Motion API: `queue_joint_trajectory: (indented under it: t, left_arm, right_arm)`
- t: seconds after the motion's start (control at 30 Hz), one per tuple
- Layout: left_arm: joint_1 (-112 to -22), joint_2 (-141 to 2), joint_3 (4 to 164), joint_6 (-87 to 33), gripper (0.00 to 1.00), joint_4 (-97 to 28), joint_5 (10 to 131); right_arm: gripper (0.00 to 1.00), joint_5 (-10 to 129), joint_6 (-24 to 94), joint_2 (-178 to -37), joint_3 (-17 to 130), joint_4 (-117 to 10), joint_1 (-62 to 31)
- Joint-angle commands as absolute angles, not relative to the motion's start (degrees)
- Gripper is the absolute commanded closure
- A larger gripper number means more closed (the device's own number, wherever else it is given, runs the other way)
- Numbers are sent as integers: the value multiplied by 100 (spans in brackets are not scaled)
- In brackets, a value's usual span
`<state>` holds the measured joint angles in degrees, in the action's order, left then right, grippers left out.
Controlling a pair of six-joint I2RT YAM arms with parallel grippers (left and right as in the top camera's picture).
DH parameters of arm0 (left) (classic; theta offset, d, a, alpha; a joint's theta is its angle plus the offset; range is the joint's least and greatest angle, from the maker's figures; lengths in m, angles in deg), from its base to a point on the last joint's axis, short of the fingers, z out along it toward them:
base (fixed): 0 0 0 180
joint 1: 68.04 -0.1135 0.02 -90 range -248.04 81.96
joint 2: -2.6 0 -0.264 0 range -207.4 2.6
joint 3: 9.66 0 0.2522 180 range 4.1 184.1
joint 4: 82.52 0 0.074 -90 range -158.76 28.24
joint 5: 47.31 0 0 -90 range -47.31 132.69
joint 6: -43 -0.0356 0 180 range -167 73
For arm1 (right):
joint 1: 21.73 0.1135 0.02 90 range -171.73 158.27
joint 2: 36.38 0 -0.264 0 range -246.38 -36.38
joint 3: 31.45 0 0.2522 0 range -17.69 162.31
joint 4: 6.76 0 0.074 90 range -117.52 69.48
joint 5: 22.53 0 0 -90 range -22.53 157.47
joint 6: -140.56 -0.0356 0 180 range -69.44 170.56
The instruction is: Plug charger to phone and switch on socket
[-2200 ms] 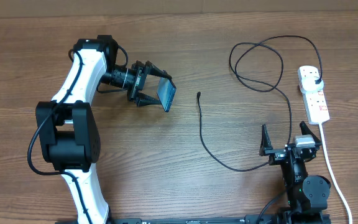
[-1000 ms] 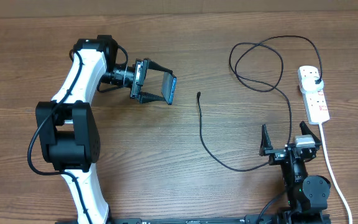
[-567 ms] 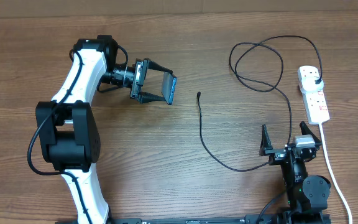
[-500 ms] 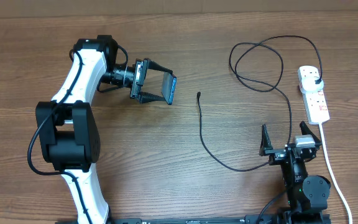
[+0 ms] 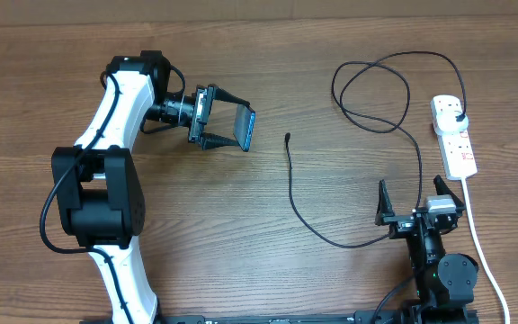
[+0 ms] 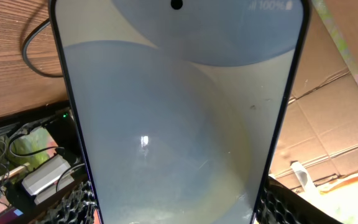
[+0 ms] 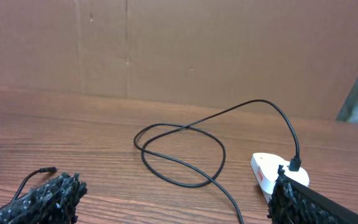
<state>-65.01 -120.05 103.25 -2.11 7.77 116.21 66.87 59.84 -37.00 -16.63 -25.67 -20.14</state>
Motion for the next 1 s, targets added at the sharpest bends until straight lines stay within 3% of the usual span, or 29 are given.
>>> queue_joint_trajectory:
  t: [0.0,0.47,0.6,0.97]
  left_arm:
    - [-6494,-11990,10487,-192,41,791,11923]
    - [-6496,-11990,10487,-155,41,786,12023]
    - [-6496,-11990,10487,-155,42,745,11992]
    - [-6494,-11990,10487,-107,44,557,10554]
  right_arm:
    - [0,6742,6003,-3654,-1725,-2528,-1986]
    - [0,6077,5782,-3654,-1722,-1988,-1982]
    - [0,5835,5157,-3654,-1720,-2040,-1982]
    - [0,5253,4001,-4288,-1231,-2115,-1986]
